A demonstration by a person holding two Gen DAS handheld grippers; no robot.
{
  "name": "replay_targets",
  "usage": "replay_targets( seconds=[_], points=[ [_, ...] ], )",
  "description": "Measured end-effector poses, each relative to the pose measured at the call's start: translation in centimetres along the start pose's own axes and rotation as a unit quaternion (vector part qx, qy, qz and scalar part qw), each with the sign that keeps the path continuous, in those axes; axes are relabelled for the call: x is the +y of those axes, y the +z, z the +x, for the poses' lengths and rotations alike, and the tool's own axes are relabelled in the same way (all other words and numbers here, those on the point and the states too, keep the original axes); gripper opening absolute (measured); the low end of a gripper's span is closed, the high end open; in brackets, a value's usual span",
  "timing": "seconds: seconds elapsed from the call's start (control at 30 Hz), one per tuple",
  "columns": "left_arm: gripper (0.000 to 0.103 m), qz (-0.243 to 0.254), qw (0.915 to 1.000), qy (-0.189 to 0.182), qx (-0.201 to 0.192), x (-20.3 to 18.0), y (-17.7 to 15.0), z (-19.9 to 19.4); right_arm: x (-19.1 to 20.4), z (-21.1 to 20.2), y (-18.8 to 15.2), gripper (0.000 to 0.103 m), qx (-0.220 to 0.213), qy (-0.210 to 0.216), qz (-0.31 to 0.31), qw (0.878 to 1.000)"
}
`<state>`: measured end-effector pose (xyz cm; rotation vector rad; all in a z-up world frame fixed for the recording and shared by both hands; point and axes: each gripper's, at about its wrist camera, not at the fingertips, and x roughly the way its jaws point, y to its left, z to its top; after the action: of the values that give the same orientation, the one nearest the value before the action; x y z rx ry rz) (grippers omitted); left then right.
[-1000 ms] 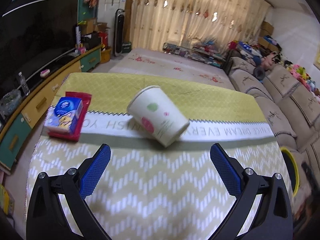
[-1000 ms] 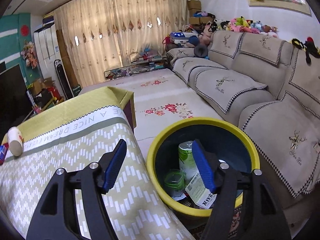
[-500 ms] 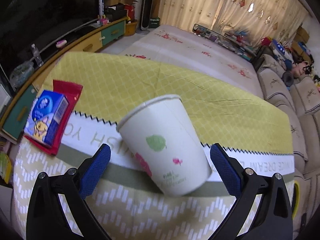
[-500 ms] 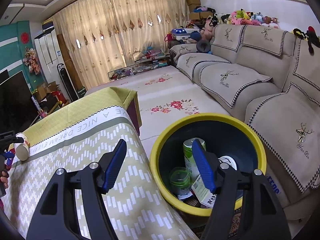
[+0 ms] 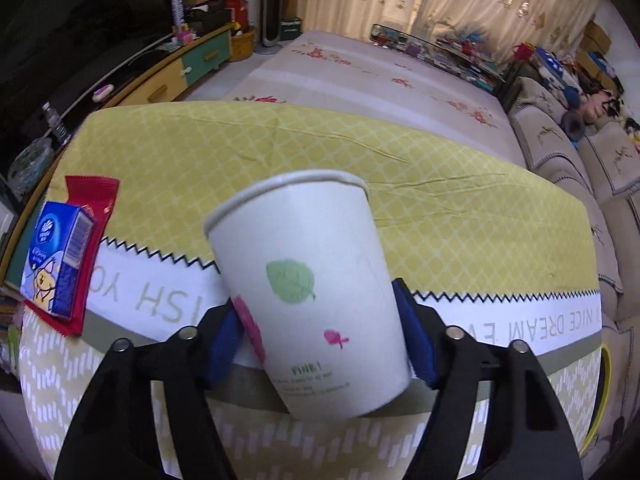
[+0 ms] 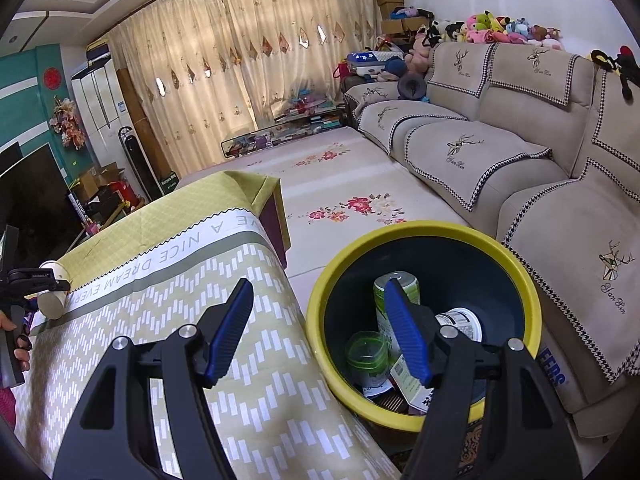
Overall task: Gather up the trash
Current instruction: 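Grasp the white paper cup with the left gripper, then carry the paper cup over the bin and open the left gripper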
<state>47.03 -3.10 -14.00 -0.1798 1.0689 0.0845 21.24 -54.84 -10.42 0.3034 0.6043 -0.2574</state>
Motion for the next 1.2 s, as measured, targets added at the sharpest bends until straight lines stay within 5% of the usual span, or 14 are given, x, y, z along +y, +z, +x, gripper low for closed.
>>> replay_targets(
  seconds=[0.3,0.6,0.8,1.0,1.2],
  points=[
    [0.066,0.054,0.9972,-0.042,-0.032,-3.3,-3.2,-3.8,-0.2,-0.1,-0.1,0.064,-0.004,0.003,0.009,1.000],
    [0.066,0.130,0.9842,-0.105,-0.059,-10.7,-9.3,-10.5,-0.7,-2.5,-0.3,0.064,-0.034,0.017,-0.009,0.999],
    [0.066,0.200,0.9637,-0.169,-0.052,-19.0,-13.6,-13.4,-5.0,-6.3,0.1,0.064,-0.058,-0.017,0.006,0.998],
    [0.067,0.272,0.9306,-0.243,-0.022,-30.1,-18.8,-14.9,-9.7,-8.7,-0.1,0.066,-0.073,-0.062,0.029,0.995],
    [0.067,0.331,0.9008,-0.280,0.017,-40.4,-23.7,-14.5,-13.9,-9.6,-0.2,0.067,-0.078,-0.085,0.061,0.991]
  ],
)
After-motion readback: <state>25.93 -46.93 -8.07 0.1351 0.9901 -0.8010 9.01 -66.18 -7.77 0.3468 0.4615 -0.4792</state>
